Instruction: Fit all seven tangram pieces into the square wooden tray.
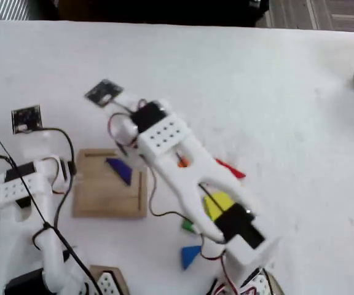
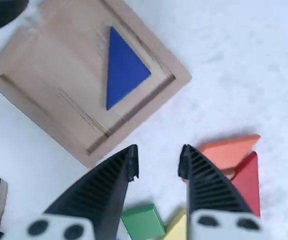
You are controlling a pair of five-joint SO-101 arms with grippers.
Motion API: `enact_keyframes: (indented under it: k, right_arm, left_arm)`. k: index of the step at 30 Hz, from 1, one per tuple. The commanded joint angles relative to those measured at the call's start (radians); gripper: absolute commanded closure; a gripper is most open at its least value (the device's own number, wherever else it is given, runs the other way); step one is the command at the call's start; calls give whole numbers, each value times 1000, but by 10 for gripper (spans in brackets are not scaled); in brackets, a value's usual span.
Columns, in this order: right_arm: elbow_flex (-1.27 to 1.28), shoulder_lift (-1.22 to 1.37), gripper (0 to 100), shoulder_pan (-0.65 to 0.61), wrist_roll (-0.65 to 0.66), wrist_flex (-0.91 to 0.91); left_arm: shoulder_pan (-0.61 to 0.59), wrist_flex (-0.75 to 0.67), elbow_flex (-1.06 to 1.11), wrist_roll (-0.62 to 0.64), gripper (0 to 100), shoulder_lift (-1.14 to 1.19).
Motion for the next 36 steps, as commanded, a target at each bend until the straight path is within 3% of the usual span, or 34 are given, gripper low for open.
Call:
enact_keyframes:
  k: [1, 5, 9, 12, 17, 25, 31, 36]
  right_arm:
    - [91, -153, 911, 87, -8, 10]
    - [262, -292, 988, 176, -14, -38]
    - [465, -435, 982, 248, -15, -139]
    - [623, -518, 981, 298, -8, -211]
    - [876, -615, 981, 404, 43, -323]
    - [1123, -748, 981, 615, 66, -404]
    - [1201, -779, 981, 728, 144, -460]
    - [1203, -779, 981, 728, 143, -466]
  left_arm:
    - [12, 8, -58, 6, 775, -41]
    - [36, 8, -60, 3, 861, -42]
    - [44, 2, -68, 2, 978, -42]
    - [42, 12, -78, 8, 978, -65]
    - [77, 166, -112, 11, 977, -251]
    - [455, 258, 25, 5, 977, -561]
    - [533, 244, 52, 5, 976, -496]
    - [535, 172, 34, 5, 976, -325]
